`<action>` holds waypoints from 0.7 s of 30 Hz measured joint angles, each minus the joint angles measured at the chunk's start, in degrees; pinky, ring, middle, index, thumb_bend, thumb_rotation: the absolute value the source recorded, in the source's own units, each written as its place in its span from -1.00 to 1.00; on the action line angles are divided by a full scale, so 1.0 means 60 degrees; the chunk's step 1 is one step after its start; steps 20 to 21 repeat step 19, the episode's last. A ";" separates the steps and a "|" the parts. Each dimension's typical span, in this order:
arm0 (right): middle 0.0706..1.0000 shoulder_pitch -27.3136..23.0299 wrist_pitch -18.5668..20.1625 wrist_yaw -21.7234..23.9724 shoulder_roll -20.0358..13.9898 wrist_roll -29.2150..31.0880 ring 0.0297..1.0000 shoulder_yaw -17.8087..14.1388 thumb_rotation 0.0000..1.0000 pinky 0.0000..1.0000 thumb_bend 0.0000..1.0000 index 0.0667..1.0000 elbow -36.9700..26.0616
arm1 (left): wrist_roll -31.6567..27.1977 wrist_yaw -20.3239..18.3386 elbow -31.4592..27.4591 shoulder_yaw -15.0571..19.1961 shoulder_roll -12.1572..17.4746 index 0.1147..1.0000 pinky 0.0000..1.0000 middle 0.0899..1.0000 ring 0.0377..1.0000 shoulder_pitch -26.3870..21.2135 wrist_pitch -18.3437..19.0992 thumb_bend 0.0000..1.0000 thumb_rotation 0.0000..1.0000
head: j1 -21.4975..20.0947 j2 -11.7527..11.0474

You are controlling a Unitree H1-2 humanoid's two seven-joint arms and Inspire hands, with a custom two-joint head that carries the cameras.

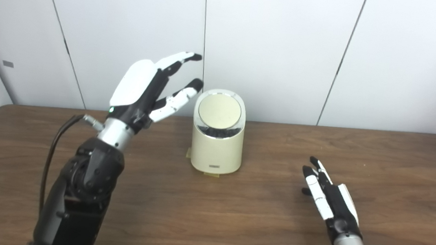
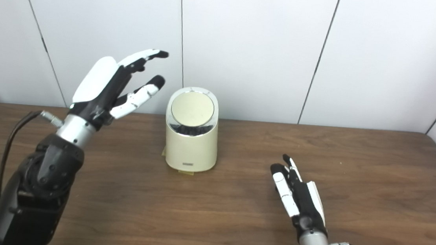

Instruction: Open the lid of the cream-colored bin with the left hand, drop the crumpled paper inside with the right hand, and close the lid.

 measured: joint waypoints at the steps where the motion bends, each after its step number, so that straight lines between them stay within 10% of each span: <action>1: 0.79 -0.0001 -0.0003 -0.0001 0.0005 0.0029 0.81 -0.0021 1.00 0.66 0.20 0.91 0.0000 | -0.0202 0.0021 -0.0036 0.0079 -0.0103 0.76 0.68 0.70 0.74 0.0241 0.0131 -0.17 0.78 | 0.0000 0.0000; 11: 0.81 0.0052 -0.0097 -0.0002 0.0693 0.1727 0.86 -0.0756 0.88 0.81 0.26 0.85 -0.0265 | -0.2728 0.0188 -0.0748 0.0921 -0.1247 0.87 0.74 0.82 0.81 0.2215 0.1740 -0.09 0.91 | -0.0029 0.0117; 21: 0.86 0.0083 -0.0385 -0.0114 0.0915 0.2714 0.88 -0.1280 1.00 0.77 0.11 0.87 -0.0684 | -0.4620 0.0735 -0.1141 0.1729 -0.1825 0.96 0.90 0.90 0.88 0.3830 0.1818 -0.17 0.99 | -0.0029 0.0161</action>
